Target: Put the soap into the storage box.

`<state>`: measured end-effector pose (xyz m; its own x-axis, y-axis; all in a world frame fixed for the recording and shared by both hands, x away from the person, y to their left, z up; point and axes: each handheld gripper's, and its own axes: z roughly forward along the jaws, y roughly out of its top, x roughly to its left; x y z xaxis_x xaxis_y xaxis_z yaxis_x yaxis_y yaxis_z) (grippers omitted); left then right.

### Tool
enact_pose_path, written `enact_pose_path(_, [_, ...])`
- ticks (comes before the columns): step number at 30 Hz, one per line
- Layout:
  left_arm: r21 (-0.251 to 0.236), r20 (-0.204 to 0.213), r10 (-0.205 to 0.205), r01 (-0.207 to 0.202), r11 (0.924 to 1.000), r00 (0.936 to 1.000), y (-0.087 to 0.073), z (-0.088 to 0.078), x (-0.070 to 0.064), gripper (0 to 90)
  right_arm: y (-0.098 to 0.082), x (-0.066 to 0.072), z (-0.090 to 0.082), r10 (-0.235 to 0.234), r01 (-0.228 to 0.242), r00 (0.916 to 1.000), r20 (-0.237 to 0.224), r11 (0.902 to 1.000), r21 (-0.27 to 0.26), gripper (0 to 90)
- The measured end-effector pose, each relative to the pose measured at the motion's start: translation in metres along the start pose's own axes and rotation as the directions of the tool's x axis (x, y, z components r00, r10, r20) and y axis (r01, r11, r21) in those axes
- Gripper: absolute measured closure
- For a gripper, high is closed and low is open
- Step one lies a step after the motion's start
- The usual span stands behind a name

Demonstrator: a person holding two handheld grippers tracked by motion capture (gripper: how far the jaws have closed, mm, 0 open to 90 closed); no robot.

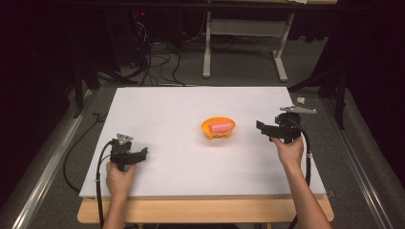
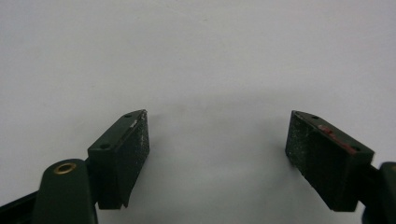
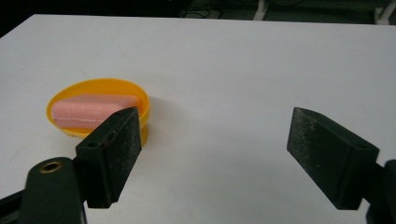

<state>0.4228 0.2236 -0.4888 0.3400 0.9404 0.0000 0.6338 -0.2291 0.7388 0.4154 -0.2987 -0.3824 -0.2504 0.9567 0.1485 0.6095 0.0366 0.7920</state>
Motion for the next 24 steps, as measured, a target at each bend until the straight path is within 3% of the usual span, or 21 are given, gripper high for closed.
enact_pose_path(24, [0.0, 0.0, 0.001, -0.001, 1.0, 1.0, 0.0, 0.0, 0.0, 22.0, -0.025, -0.013, -0.009, 0.019, -0.019, 0.9998, 0.007, 0.9998, -0.003, 18.6])
